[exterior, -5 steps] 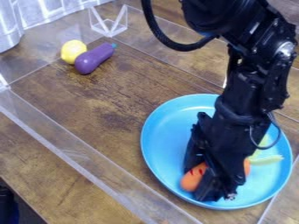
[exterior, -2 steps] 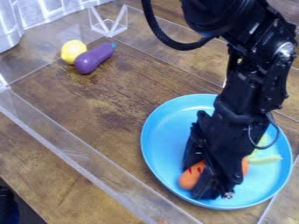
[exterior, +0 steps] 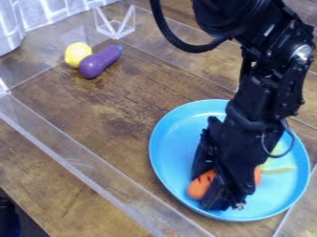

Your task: Remove the carrot from inside the blue tray and put it on the table

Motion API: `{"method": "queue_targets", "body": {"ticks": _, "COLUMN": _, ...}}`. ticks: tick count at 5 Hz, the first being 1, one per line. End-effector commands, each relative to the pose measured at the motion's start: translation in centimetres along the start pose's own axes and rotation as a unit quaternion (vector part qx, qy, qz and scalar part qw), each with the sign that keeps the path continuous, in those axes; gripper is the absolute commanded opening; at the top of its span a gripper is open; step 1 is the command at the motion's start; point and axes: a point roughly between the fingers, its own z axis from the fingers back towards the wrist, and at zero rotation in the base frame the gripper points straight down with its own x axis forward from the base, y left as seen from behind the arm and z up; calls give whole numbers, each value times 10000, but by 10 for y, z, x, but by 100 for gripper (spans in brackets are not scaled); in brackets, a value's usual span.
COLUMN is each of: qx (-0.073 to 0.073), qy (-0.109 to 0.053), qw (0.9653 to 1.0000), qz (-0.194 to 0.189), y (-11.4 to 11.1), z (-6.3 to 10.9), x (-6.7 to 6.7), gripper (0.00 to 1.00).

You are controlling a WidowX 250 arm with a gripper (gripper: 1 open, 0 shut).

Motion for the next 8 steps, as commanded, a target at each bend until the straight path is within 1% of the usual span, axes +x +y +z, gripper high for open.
{"method": "queue_targets", "body": {"ticks": 1, "qx": 221, "qy": -506, "qw": 9985, "qz": 16, "y": 6, "z": 35, "x": 3, "gripper": 0}}
{"method": "queue_targets", "body": {"ticks": 8, "qx": 251, "qy": -453, "qw": 9987, "qz": 15, "y": 15, "z": 34, "x": -2, "gripper": 0}}
